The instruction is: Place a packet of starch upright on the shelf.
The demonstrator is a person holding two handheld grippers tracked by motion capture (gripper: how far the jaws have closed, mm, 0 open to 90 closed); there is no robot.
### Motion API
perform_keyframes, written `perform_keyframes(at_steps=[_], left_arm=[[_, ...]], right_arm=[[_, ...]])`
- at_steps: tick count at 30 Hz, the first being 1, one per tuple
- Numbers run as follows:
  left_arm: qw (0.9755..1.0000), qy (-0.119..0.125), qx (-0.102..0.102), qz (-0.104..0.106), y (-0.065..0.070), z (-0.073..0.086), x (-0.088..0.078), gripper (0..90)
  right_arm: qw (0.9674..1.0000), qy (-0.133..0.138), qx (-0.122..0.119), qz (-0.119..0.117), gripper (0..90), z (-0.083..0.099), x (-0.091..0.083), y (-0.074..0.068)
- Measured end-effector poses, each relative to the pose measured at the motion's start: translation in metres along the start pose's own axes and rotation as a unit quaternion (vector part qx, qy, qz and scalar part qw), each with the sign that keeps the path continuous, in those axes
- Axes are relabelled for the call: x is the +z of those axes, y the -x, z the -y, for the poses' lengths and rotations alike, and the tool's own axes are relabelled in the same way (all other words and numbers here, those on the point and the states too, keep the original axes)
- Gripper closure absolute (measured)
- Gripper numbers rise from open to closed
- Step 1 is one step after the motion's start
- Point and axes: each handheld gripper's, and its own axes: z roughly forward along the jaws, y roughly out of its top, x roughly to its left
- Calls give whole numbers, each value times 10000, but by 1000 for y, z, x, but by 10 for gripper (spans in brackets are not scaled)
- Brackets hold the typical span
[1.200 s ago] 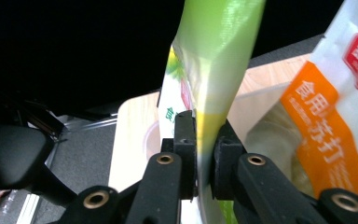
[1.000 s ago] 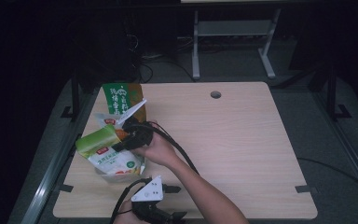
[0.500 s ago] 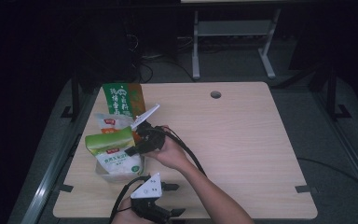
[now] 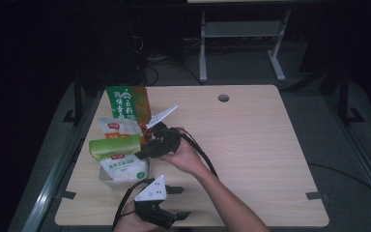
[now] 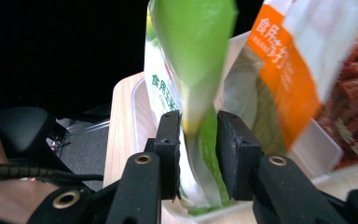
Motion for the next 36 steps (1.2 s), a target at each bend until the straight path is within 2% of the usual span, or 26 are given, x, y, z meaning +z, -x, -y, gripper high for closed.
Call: perform_keyframes(at_steps=[5, 12, 18, 20, 26, 36], left_arm=[[10000, 14, -75, -43, -2, 0, 0, 269], [10000, -10, -22, -48, -5, 0, 1, 266], [9999, -31, -126, -79, -9, 2, 1, 267], [9999, -32, -142, -82, -10, 2, 1, 267], [9998, -46, -160, -83, -11, 2, 1, 266], [9998, -112, -158, -88, -12, 2, 4, 257]], right_arm=[[9999, 25, 81, 118, 626, 6, -16, 2], [9995, 85, 166, 258, 579, 15, -31, 6], [9980, 126, 369, 497, 514, 32, -52, 14], [9977, 124, 379, 547, 509, 35, -55, 15], [9954, 129, 605, 731, 494, 51, -75, 23], [9925, 157, 735, 967, 473, 67, -98, 27]])
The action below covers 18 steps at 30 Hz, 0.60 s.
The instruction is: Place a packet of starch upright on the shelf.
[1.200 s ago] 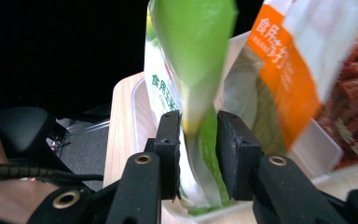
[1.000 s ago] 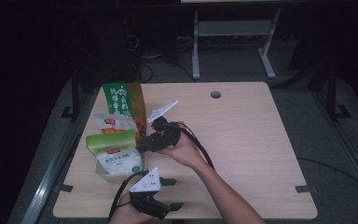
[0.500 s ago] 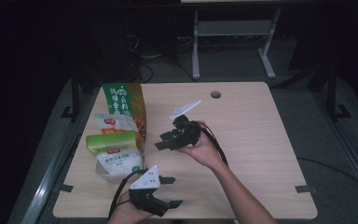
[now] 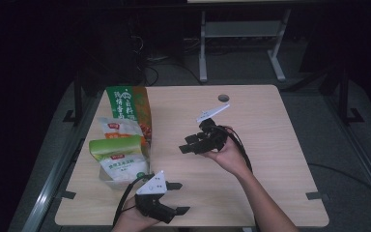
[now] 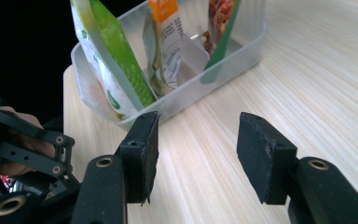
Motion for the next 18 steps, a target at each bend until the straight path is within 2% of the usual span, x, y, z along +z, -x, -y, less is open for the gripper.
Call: perform_keyframes(at_steps=[18], left_arm=[[10000, -19, 3, -57, -5, 0, -3, 258]], right_arm=[[9996, -46, 190, 217, 455, 24, -23, 12]])
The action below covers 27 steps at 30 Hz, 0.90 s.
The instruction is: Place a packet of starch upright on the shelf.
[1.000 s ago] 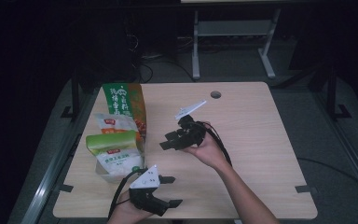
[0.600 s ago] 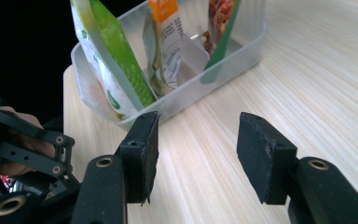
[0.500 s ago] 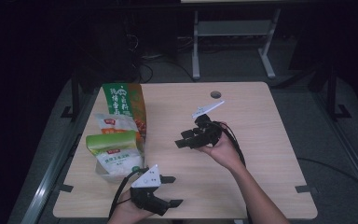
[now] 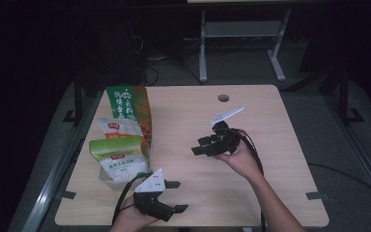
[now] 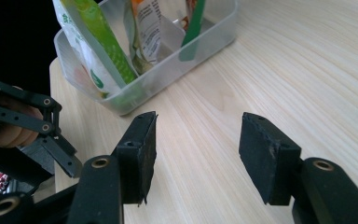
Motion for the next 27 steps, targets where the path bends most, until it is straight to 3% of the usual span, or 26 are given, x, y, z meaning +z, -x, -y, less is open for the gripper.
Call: perform_keyframes(at_steps=[6, 17, 27], left_arm=[[10000, 0, 64, -15, -1, 0, 1, 258], [10000, 52, -60, -30, -3, 0, -1, 258], [10000, 14, -68, -31, -4, 1, 0, 259]], right_arm=[[9999, 9, 103, 78, 451, 7, -10, 3], [9993, -7, 293, 243, 446, 28, -32, 12], [9979, 122, 549, 306, 444, 59, -45, 20]])
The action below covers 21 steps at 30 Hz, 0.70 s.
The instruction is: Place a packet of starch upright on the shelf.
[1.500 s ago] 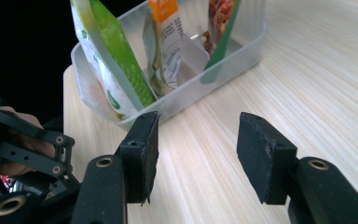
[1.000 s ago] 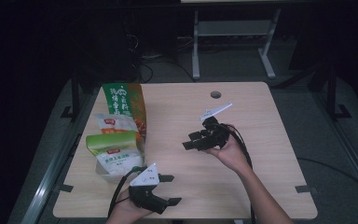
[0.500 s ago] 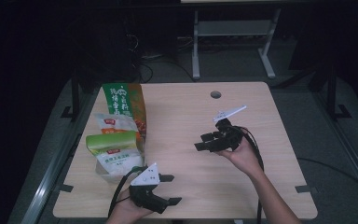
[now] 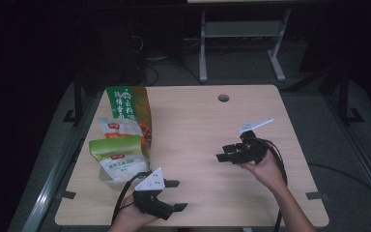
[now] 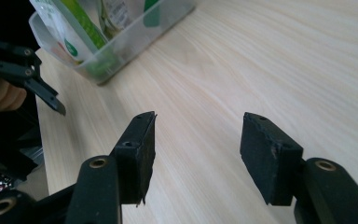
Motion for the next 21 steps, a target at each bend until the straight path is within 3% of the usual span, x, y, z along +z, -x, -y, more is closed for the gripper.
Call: perform_keyframes(at_steps=[14, 21], left_arm=[[10000, -16, 18, -63, -3, 0, -1, 259], [10000, -18, 15, -94, -3, 1, -2, 259]], right_arm=[[9998, 46, 166, 113, 442, 28, -13, 7], [9997, -7, 133, 181, 437, 38, -16, 4]])
